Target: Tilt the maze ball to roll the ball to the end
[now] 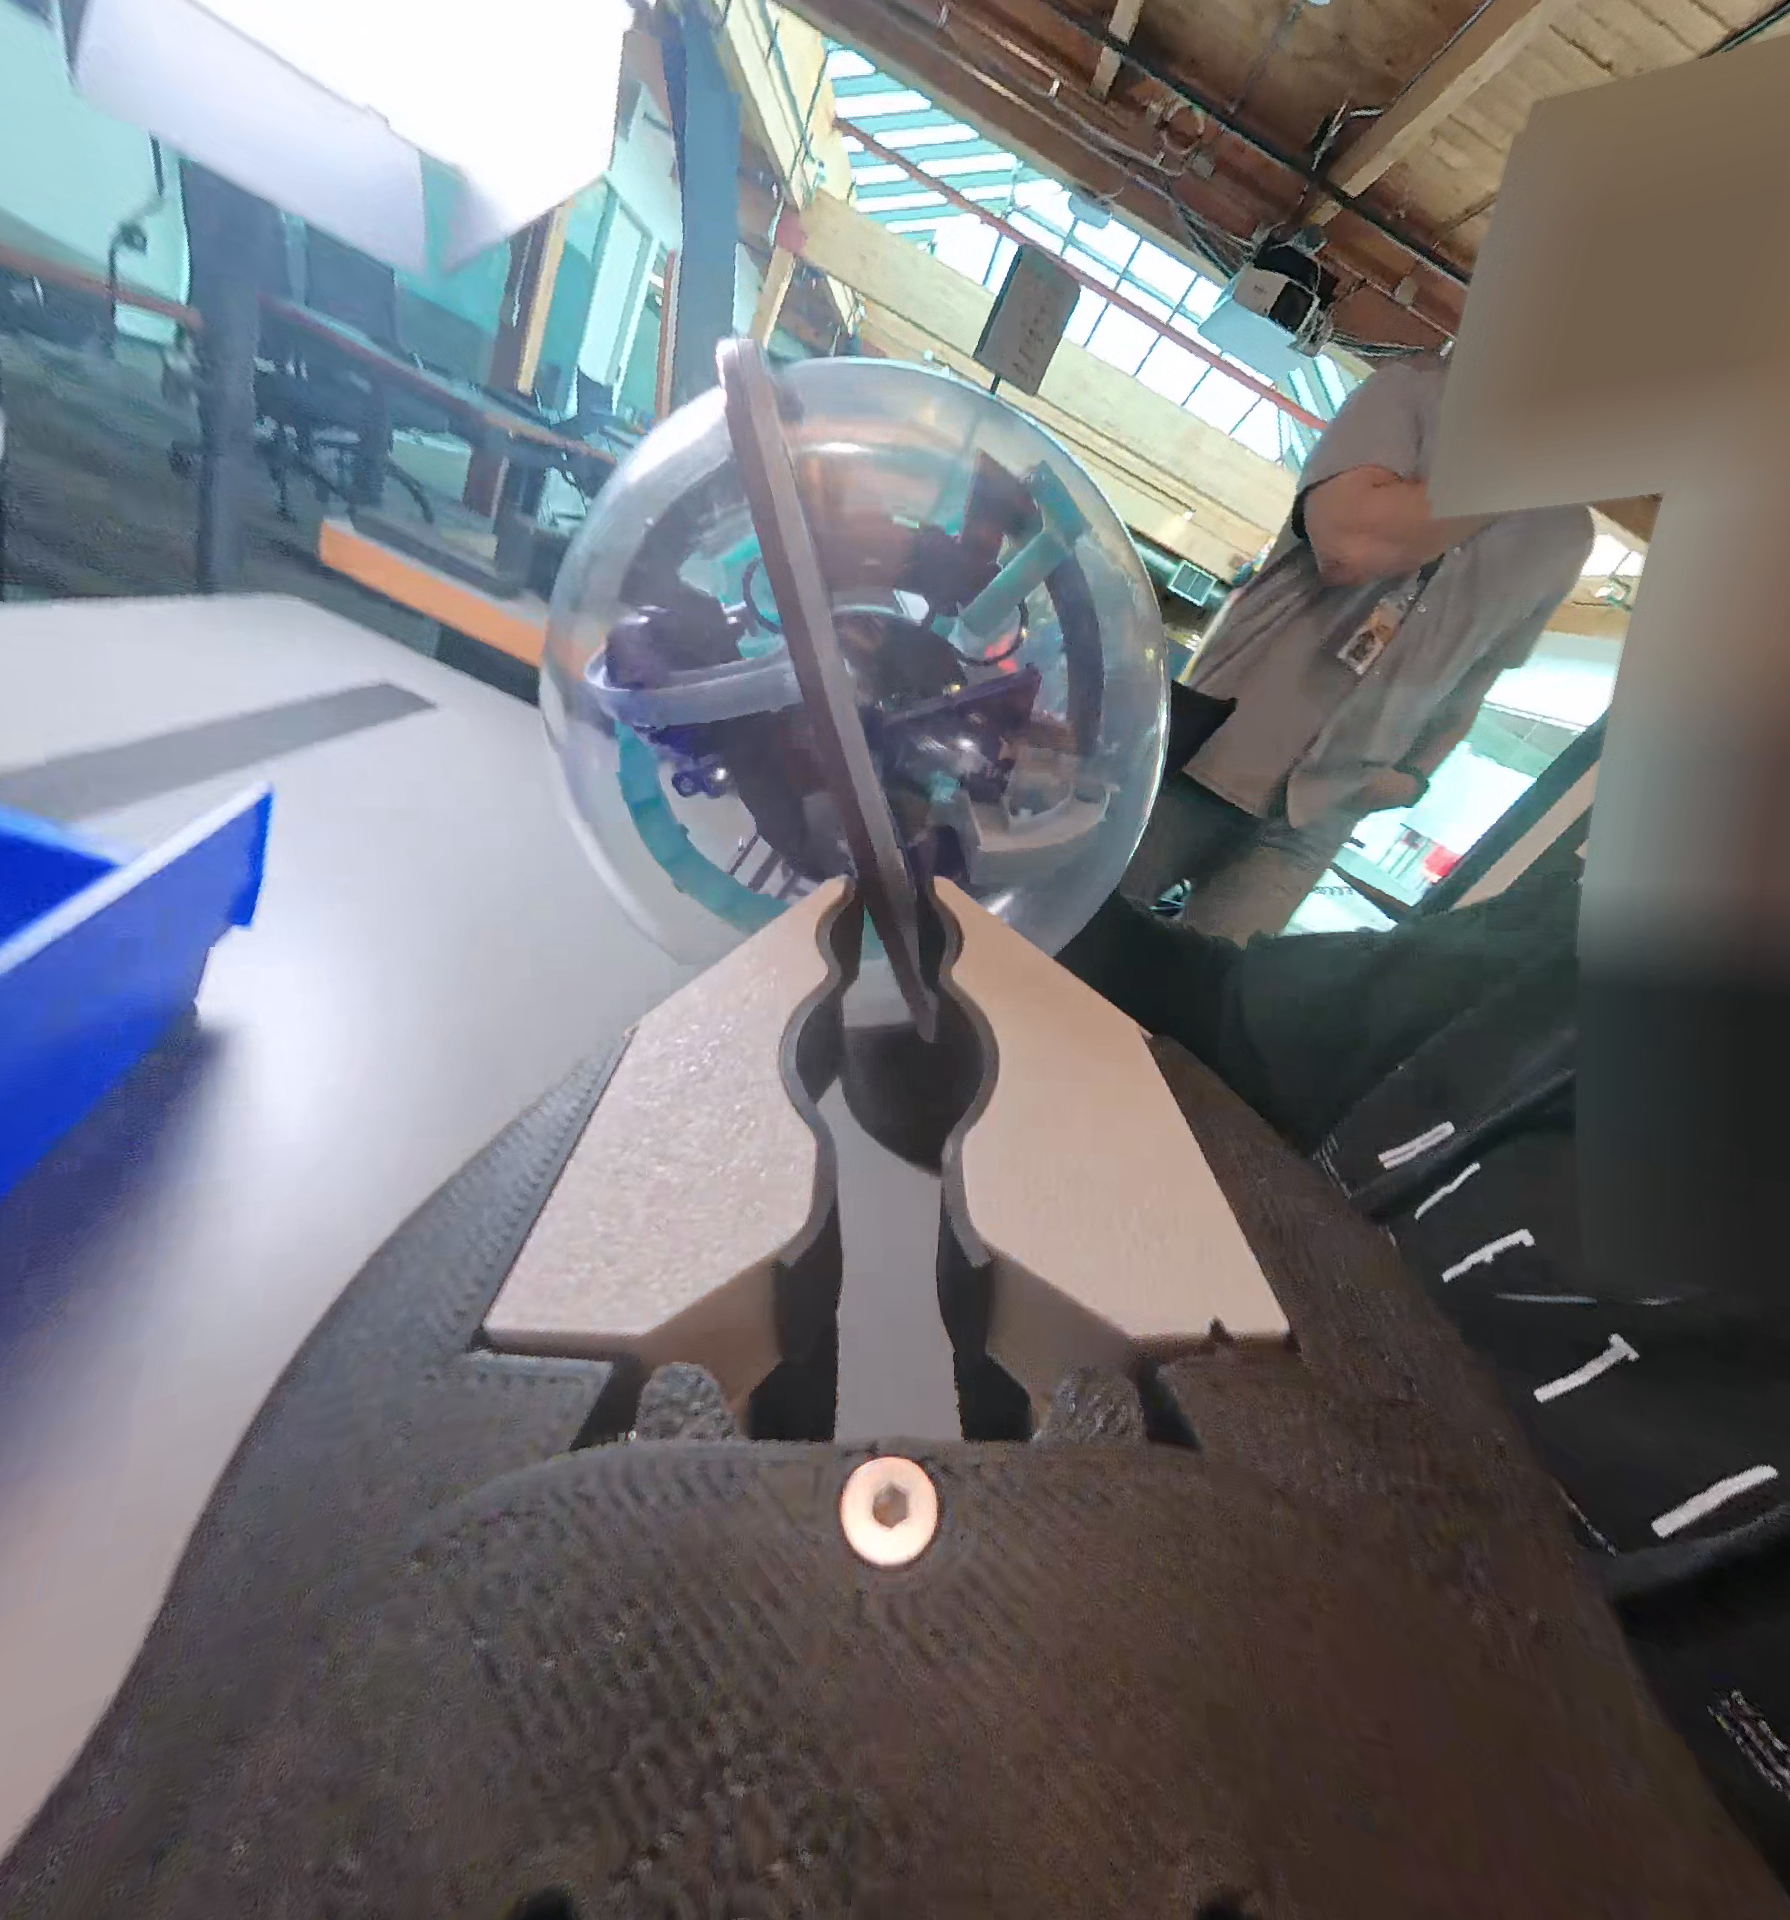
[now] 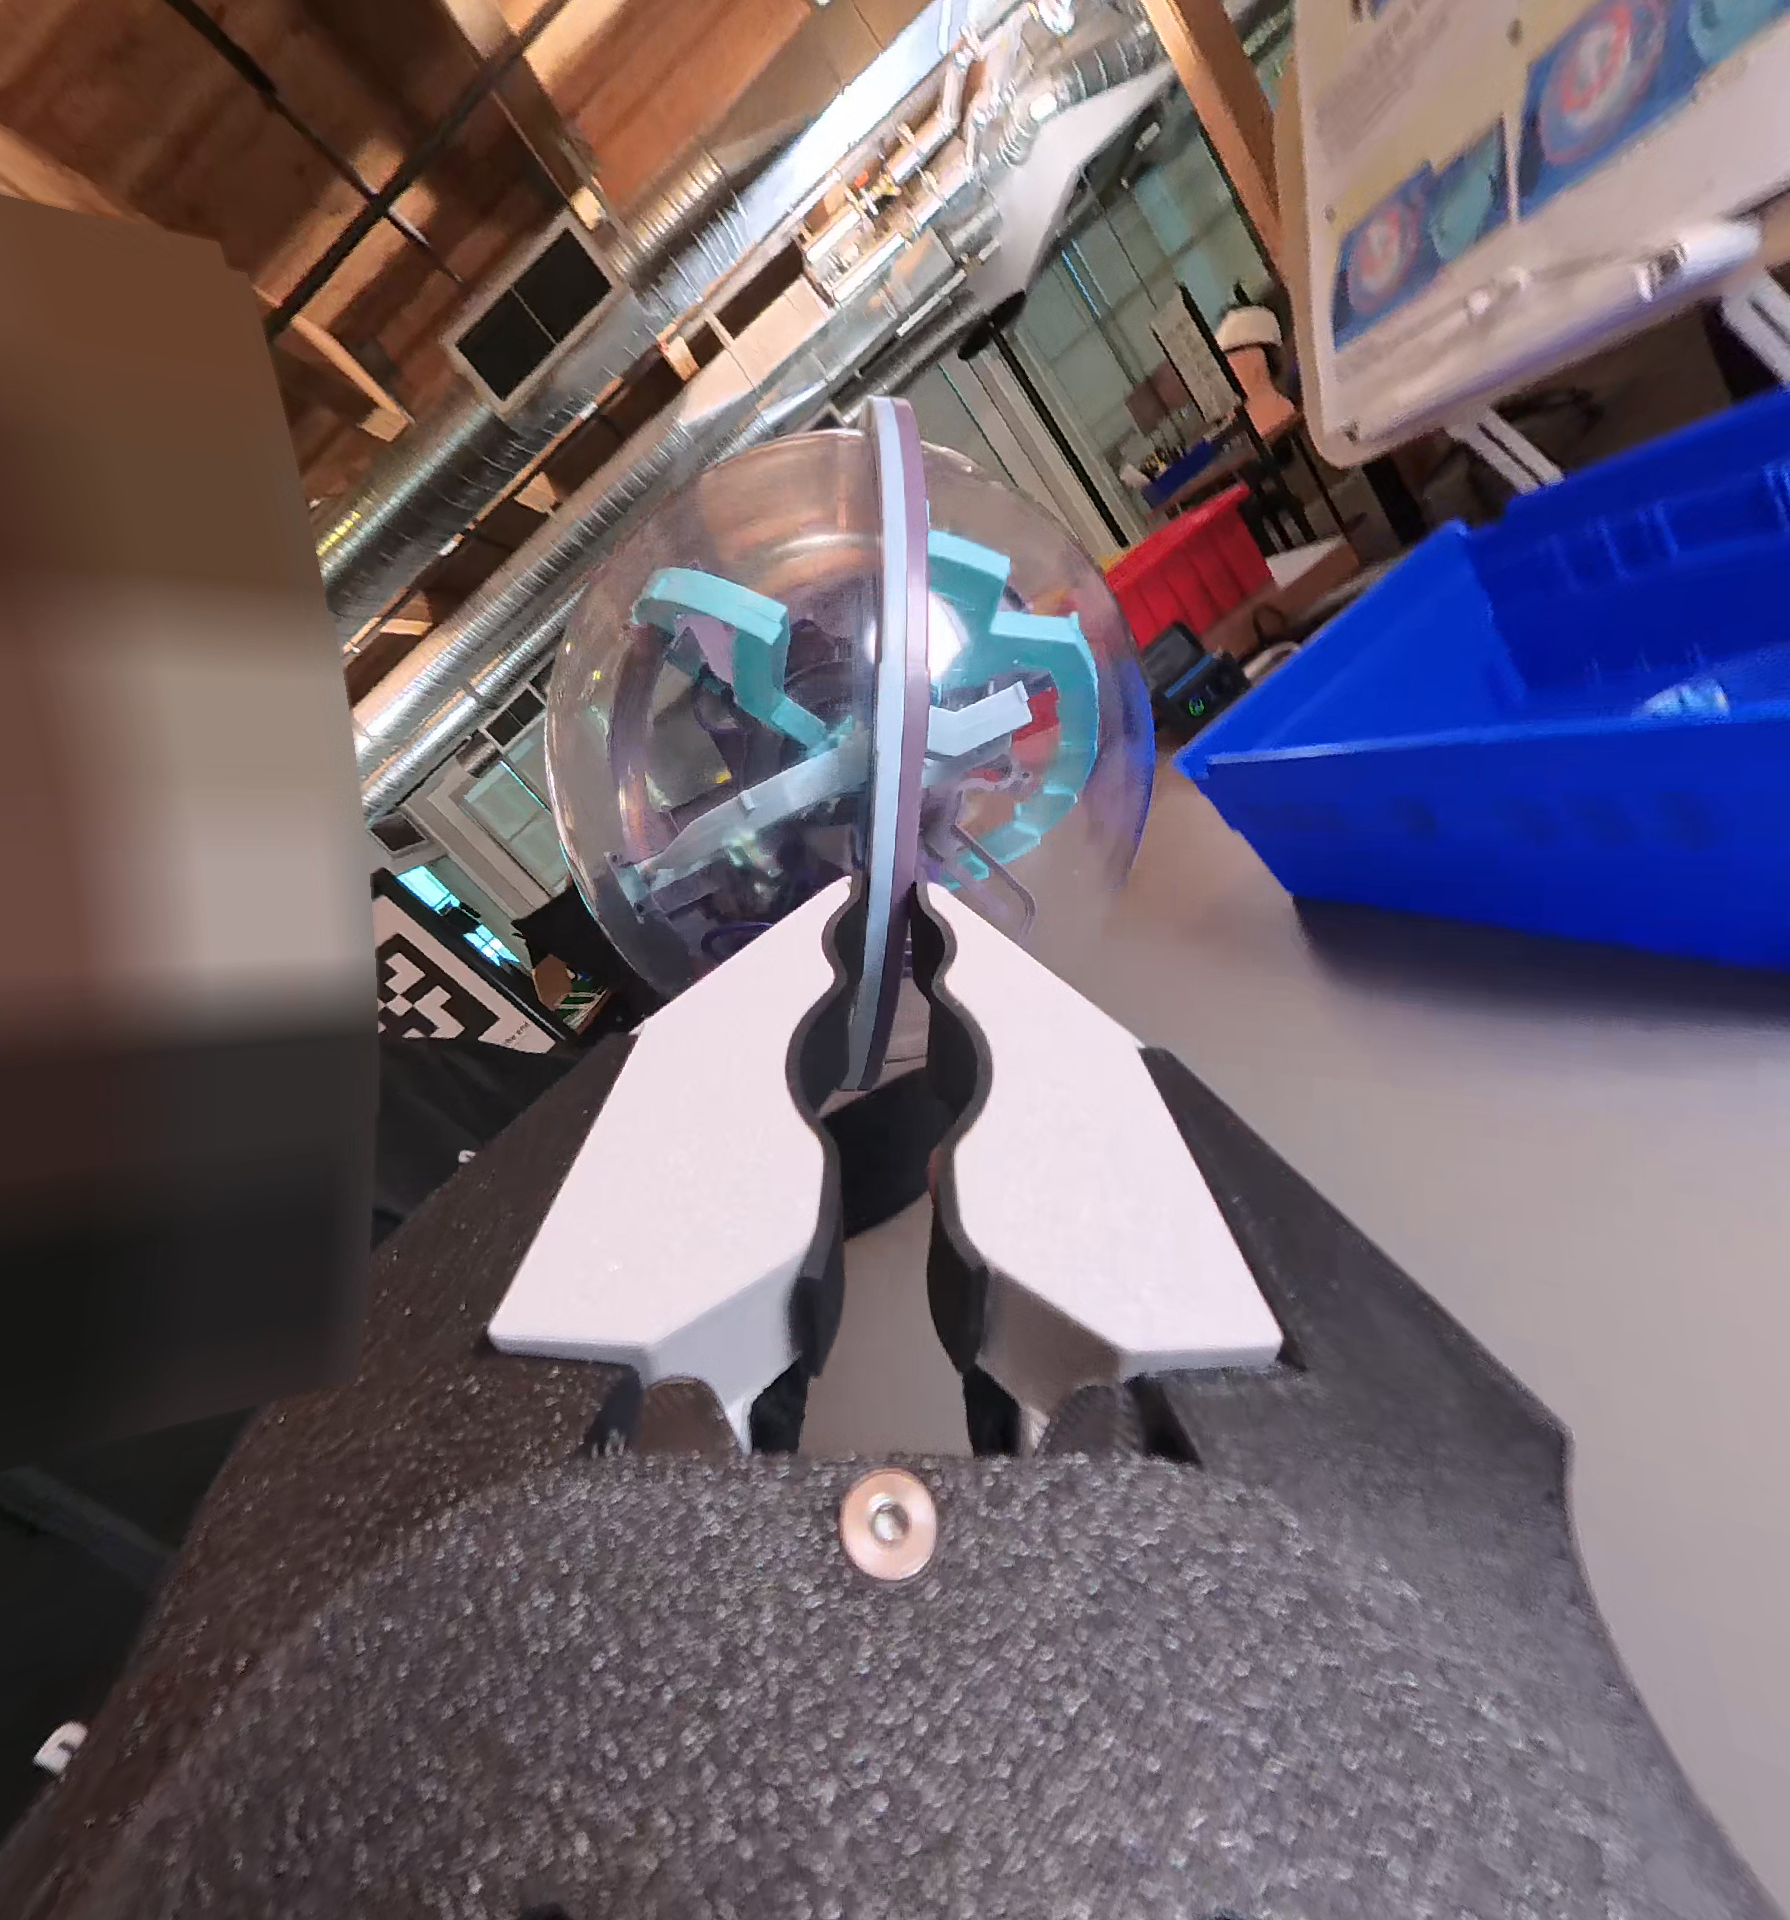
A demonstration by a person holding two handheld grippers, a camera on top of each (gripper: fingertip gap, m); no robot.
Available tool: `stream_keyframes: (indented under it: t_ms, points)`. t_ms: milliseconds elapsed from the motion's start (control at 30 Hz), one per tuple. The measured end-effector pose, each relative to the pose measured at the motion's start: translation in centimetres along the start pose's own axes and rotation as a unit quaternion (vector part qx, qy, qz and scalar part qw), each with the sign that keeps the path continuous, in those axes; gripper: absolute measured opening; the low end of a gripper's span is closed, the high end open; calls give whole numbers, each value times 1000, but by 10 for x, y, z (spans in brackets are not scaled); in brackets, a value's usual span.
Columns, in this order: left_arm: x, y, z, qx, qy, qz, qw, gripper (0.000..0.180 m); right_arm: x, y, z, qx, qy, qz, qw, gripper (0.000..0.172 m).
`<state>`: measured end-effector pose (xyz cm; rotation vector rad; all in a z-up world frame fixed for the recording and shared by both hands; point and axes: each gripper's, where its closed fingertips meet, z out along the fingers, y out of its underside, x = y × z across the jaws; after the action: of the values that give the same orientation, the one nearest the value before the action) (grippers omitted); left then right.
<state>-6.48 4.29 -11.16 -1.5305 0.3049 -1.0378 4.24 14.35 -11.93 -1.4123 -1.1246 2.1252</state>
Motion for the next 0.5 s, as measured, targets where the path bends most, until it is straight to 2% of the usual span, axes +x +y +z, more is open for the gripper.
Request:
stream_keyframes:
  t_ms: [233,500]
  points:
    - [22,-63,-2,13,-14,80,997,8,-31,-30,18,33,-39,-60,997,6]
    - [46,-80,4,9,-18,134,991,8,-48,-43,17,48,-67,-106,991,6]
